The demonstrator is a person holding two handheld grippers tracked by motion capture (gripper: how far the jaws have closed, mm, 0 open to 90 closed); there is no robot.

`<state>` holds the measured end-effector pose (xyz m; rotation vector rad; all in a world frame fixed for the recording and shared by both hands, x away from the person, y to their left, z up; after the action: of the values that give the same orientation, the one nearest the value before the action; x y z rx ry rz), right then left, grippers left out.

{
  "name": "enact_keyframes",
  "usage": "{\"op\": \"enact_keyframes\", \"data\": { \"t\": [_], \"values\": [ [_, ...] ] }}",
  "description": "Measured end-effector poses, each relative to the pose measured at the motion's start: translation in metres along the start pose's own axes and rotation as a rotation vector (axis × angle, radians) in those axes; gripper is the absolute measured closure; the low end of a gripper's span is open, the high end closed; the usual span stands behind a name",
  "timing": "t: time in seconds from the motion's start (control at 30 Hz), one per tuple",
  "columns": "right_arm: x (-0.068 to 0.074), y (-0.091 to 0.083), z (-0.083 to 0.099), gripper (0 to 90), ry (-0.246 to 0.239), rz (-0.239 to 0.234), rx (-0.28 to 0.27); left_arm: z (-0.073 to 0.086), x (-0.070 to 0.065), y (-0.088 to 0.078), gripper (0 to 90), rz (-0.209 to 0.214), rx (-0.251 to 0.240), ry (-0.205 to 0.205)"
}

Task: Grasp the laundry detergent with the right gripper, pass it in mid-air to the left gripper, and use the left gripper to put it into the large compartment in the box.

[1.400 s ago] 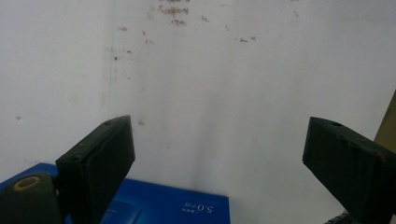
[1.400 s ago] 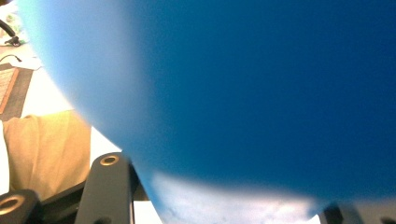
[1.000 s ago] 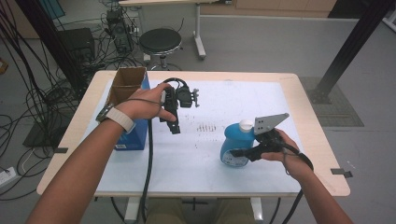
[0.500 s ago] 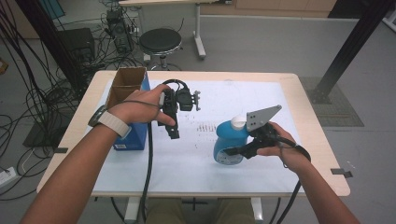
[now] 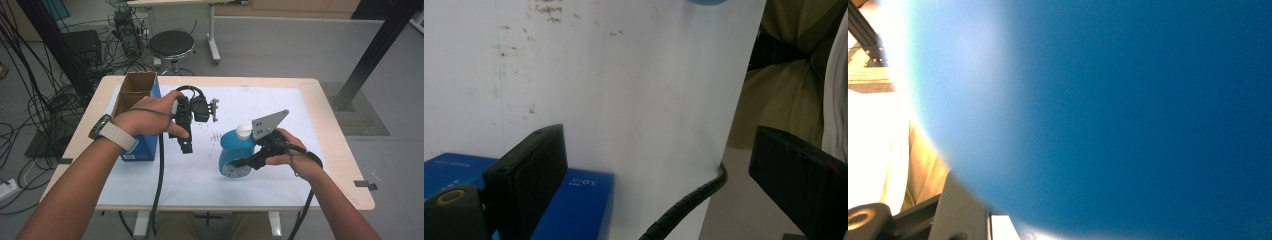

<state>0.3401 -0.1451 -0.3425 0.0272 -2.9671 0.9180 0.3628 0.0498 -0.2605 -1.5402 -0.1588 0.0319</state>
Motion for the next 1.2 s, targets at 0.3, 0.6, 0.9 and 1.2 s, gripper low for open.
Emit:
{"op": "enact_keyframes", "data": {
  "t": [0.3,0.6,0.9,1.2],
  "values": [
    [-0.003,0.006,-0.006,42.7,-0.015,-0.017,0.011,-0.003,-0.004,-0.008,8.9,-0.003,-0.005,0.005],
    [-0.005,0.013,-0.008,42.7,-0.010,-0.029,0.024,-0.007,-0.007,-0.019,8.9,0.013,-0.007,0.002],
    [-0.010,0.024,-0.015,42.8,-0.014,-0.044,0.035,-0.014,-0.012,-0.033,7.1,0.023,-0.010,0.006],
    [-0.012,0.032,-0.022,42.8,-0.014,-0.063,0.050,-0.021,-0.014,-0.042,8.0,0.030,-0.002,0.018]
  ]
}}
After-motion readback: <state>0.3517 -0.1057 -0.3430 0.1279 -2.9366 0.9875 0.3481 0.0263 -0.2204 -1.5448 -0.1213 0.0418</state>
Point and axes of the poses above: each handheld gripper's, and its own axes: y roughly forward along the jaws, z roughly out of its underside, x roughly to its left, the point moved 3 cm from there along y, roughly forward along the jaws, and after that the axes turned 3 degrees about -z, right-handed, at the moved point
